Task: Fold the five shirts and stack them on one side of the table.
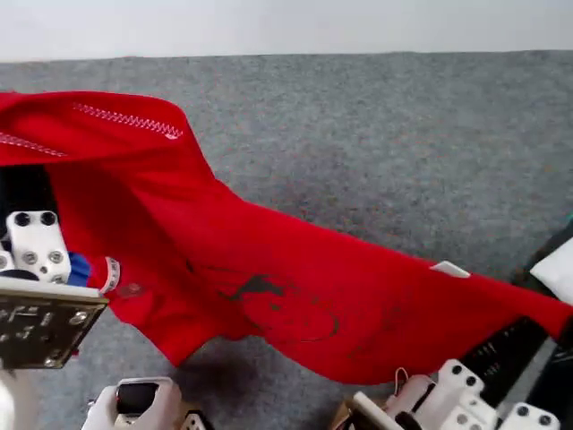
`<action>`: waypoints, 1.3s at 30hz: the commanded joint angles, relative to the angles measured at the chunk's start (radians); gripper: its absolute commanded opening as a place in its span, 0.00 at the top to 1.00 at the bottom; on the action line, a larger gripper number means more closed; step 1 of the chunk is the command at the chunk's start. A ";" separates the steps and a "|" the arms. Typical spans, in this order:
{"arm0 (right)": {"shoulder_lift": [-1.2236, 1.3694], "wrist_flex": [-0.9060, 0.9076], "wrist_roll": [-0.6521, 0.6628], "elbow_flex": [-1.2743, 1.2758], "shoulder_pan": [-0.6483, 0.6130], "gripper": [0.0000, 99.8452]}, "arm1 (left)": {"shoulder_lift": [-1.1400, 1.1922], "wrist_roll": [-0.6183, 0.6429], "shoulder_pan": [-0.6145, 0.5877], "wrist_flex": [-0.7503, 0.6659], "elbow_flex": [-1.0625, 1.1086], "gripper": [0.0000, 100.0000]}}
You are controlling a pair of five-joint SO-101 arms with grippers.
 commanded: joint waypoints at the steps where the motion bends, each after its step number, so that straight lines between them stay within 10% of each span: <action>1: 0.002 -0.005 -0.008 0.005 0.007 0.99 | 0.006 -0.011 -0.009 0.003 -0.016 1.00; 15: 0.005 -0.320 0.066 0.388 0.004 0.99 | 0.006 -0.005 -0.002 -0.025 0.321 1.00; 31: 0.005 -0.839 0.215 1.033 -0.242 0.99 | 0.008 -0.003 0.000 -0.887 1.239 1.00; 39: 0.007 -0.848 0.215 1.111 -0.297 0.99 | 0.006 -0.003 0.023 -0.976 1.360 1.00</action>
